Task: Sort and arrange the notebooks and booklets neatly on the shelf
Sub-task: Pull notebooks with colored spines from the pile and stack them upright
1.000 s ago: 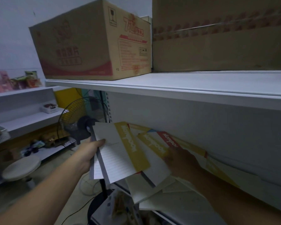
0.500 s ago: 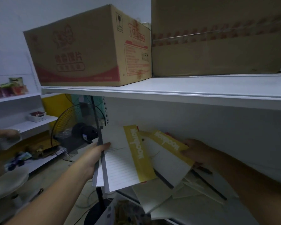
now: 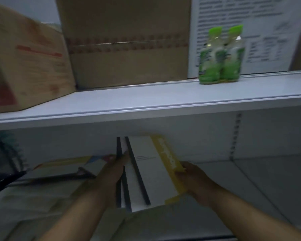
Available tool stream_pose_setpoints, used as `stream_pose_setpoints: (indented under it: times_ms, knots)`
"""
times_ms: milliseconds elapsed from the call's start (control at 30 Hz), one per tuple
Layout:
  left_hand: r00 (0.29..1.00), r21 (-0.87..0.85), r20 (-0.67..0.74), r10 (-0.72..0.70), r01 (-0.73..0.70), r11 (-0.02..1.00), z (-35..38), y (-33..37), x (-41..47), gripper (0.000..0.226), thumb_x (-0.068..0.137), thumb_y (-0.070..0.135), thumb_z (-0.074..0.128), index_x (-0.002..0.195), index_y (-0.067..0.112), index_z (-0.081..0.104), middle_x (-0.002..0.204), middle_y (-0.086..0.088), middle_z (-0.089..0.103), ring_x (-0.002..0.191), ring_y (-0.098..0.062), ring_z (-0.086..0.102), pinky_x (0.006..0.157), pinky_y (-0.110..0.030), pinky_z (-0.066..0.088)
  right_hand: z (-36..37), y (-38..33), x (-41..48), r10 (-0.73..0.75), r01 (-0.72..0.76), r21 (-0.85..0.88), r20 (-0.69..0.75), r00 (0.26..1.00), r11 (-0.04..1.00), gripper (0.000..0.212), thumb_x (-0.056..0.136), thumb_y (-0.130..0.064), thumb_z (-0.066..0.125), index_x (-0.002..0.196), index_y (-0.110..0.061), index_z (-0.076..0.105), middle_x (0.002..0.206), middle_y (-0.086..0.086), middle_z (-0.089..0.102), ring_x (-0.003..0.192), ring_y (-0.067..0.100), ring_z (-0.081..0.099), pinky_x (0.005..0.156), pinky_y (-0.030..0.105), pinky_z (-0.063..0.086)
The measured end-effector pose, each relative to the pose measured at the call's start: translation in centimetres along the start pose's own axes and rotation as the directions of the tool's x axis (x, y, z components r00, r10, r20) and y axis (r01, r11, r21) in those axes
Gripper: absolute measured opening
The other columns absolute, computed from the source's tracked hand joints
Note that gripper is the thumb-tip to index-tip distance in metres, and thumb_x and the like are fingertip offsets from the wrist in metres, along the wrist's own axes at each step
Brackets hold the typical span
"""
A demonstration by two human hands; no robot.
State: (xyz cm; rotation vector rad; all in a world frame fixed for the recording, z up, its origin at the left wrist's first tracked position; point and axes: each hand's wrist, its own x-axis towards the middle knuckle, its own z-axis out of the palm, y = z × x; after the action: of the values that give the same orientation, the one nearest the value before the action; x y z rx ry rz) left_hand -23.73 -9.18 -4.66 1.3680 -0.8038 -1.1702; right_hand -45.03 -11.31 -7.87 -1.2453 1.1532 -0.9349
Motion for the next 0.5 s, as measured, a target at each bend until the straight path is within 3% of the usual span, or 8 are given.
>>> stream_pose_setpoints:
  times_ms: [100,200,233,300,400,500]
  knots:
    - [0.999,0.018,0.031,-0.03,0.029,0.999,5.8,-1.4,-0.9,0.031,0.09,0.051,0.052,0.097,0.023,0.061,0.082,0.001,0.064,0.073,-0.02,0.062,0.061,-0.026,0.049,-4.4,1.0,-1.8,0.028,-0.034,-0.063,-0.093,0.995,0.997,0.028,0.09,0.002,0.048,0.093,-0.017,0.069,0.093,0.007,0.072,0.085,0.026,0.069,0.078,0.042,0.057]
    - [0.997,0.057,0.046,-0.064,0.062,0.996,12.0,-3.9,-1.2,0.059,0.083,0.065,0.051,0.106,0.013,0.068,0.095,-0.01,0.071,0.087,-0.029,0.068,0.087,-0.045,0.054,-9.0,2.5,-3.6,0.044,-0.064,-0.108,-0.177,0.983,0.992,0.027,0.088,-0.001,0.048,0.1,-0.015,0.068,0.099,0.008,0.071,0.092,0.027,0.067,0.084,0.04,0.053]
    - [0.995,0.069,0.062,-0.076,0.071,0.995,14.2,-4.8,-1.5,0.063,0.081,0.069,0.049,0.106,0.014,0.069,0.098,-0.011,0.072,0.088,-0.03,0.068,0.089,-0.048,0.053,-10.9,3.1,-4.4,0.051,-0.077,-0.125,-0.198,0.979,0.989,0.026,0.089,-0.003,0.048,0.101,-0.015,0.066,0.099,0.006,0.07,0.093,0.026,0.066,0.084,0.037,0.053]
    - [0.985,0.096,0.11,-0.136,0.126,0.987,18.9,-6.1,-2.9,0.063,0.083,0.07,0.044,0.101,0.016,0.069,0.096,-0.011,0.071,0.087,-0.03,0.068,0.084,-0.043,0.054,-15.3,4.2,-6.2,0.051,-0.085,-0.145,-0.226,0.973,0.986,0.022,0.09,-0.006,0.049,0.103,-0.015,0.065,0.094,0.001,0.069,0.088,0.019,0.065,0.077,0.029,0.051]
    - [0.964,0.152,0.162,-0.209,0.184,0.971,26.3,-7.7,-5.8,0.06,0.088,0.065,0.04,0.091,0.013,0.068,0.087,-0.011,0.067,0.083,-0.029,0.064,0.081,-0.038,0.053,-22.6,5.4,-9.6,0.058,-0.082,-0.072,-0.294,0.954,0.994,0.019,0.088,-0.005,0.055,0.102,-0.014,0.063,0.083,-0.004,0.065,0.073,0.009,0.061,0.055,0.016,0.045]
    - [0.948,0.174,0.227,-0.221,0.184,0.967,33.5,-9.7,-8.0,0.057,0.091,0.062,0.037,0.091,0.013,0.067,0.085,-0.012,0.066,0.079,-0.031,0.064,0.071,-0.038,0.053,-29.1,6.7,-12.6,0.075,-0.075,0.013,-0.358,0.931,0.997,0.027,0.087,0.004,0.05,0.104,-0.016,0.058,0.087,0.007,0.068,0.071,0.019,0.062,0.054,0.017,0.045]
